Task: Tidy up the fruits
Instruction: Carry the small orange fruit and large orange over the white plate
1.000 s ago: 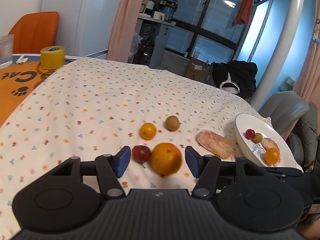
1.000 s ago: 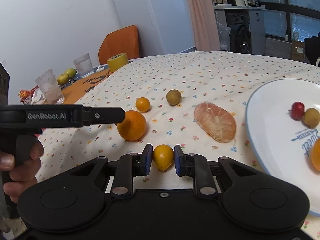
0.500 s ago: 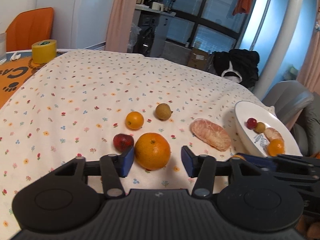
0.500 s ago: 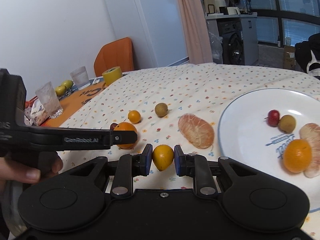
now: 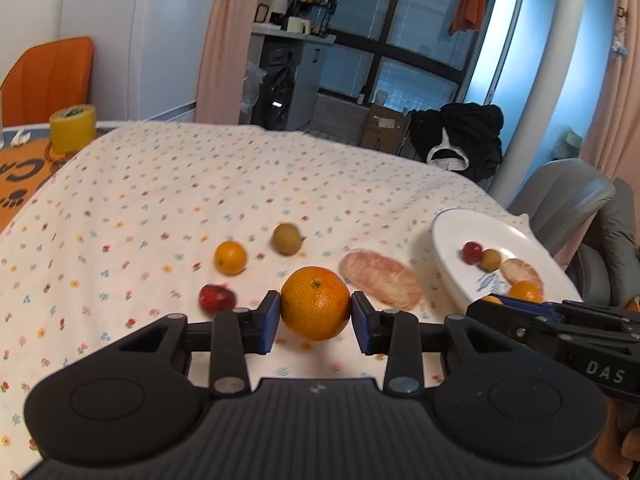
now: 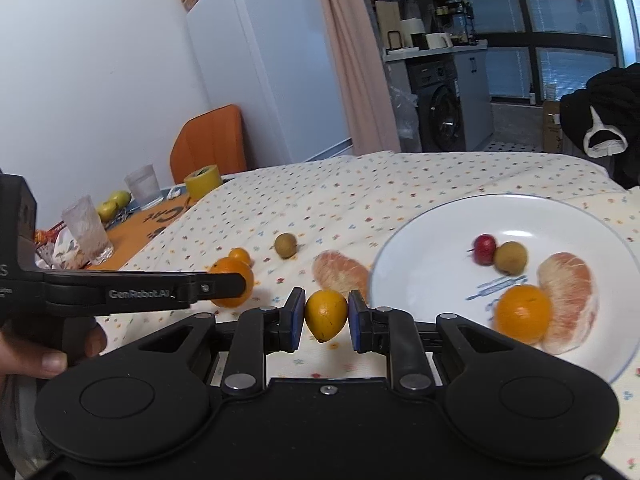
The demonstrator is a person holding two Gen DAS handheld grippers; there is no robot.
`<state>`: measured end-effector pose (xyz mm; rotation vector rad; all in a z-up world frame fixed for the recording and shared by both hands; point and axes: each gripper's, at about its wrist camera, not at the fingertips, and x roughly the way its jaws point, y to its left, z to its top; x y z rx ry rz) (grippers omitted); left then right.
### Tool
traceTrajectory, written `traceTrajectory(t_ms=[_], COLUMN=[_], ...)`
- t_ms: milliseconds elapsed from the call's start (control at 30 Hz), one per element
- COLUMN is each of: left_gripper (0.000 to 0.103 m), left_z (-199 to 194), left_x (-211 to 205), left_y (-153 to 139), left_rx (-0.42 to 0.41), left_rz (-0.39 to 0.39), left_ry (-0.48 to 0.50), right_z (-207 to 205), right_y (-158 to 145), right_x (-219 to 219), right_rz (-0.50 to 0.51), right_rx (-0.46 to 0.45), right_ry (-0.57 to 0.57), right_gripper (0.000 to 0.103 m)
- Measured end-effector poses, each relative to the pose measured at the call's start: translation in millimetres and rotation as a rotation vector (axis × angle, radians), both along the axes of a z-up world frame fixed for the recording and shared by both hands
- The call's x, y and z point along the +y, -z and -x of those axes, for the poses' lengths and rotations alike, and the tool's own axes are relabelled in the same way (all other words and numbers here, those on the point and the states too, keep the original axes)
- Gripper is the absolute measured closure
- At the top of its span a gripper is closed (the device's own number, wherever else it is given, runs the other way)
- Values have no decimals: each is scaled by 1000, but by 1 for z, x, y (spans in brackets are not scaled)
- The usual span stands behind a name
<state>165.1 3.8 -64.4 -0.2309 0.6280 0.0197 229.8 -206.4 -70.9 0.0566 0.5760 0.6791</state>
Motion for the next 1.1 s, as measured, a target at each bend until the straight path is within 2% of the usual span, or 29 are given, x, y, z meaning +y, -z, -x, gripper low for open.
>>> traceTrajectory(t_ms=[500, 1100], left_gripper=[66, 66], left_z=[-3, -17], left_x=[-48, -94], left_y=[-14, -13], left_rx=[-40, -43], left_rz=[-14, -29], left_ry=[87, 172], right_z=[0, -3], right_y=[-5, 2], right_x=[-57, -111], right_rz=[-40, -44], right_rx=[-18, -9], right_ry=[110, 224], right_gripper=[82, 81])
